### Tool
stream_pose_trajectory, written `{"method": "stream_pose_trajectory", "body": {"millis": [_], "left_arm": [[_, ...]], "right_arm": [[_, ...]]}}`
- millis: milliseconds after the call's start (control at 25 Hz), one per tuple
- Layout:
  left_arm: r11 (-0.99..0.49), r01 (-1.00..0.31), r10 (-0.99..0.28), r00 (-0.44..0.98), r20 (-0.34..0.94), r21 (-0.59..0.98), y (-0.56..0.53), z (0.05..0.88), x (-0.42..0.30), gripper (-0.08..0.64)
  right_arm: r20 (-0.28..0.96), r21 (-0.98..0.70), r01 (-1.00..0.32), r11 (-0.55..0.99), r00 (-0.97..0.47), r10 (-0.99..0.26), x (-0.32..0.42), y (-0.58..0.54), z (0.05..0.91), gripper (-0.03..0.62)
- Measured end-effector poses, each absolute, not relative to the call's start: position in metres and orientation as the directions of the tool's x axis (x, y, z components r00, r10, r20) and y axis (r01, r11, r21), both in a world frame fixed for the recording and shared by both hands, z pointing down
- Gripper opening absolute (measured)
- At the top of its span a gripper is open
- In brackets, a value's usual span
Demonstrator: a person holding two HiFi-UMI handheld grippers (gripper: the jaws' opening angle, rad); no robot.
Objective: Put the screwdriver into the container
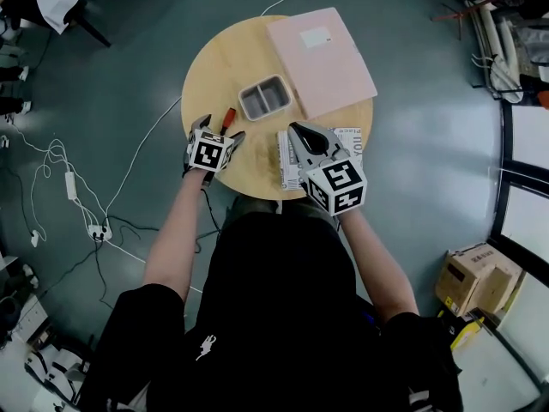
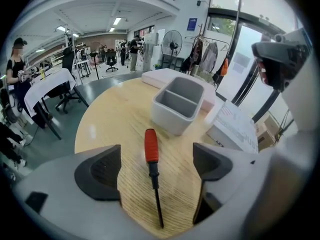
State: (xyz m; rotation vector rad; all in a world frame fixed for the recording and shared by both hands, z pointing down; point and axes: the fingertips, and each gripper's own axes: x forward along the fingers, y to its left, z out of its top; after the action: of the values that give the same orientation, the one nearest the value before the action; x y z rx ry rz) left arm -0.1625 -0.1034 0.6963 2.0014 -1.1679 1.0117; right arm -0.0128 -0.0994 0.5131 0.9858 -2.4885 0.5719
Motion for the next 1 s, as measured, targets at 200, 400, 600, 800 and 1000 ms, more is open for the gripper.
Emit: {"method": "stream_pose_trajectory", "body": {"millis": [200,400,600,800,1000], "left_arm": [[-0.447,-0.891,-0.429,0.297,0.853,0.085,-0.115,0.712,-0.164,0.433],[-0.45,-0.888,-0.409,0.295,0.864,0.091,-0.122,0.715,-0.162,0.412],[-0.453,-0.887,-0.413,0.296,0.862,0.088,-0.128,0.721,-0.16,0.356],[-0.463,-0.885,-0.415,0.267,0.87,0.051,-0.129,0.723,-0.162,0.288],[-0.471,-0.882,-0.414,0.239,0.878,0.018,-0.129,0.722,-0.162,0.188]], "right_arm": [[0.513,-0.228,-0.722,0.653,-0.659,-0.55,-0.007,-0.099,0.518,0.003],[0.521,-0.228,-0.733,0.641,-0.647,-0.556,-0.003,-0.1,0.521,0.003],[0.531,-0.227,-0.744,0.628,-0.636,-0.561,-0.001,-0.1,0.525,0.003],[0.535,-0.225,-0.745,0.628,-0.633,-0.56,-0.002,-0.1,0.526,0.003],[0.534,-0.223,-0.747,0.626,-0.631,-0.563,-0.002,-0.101,0.525,0.005]]}}
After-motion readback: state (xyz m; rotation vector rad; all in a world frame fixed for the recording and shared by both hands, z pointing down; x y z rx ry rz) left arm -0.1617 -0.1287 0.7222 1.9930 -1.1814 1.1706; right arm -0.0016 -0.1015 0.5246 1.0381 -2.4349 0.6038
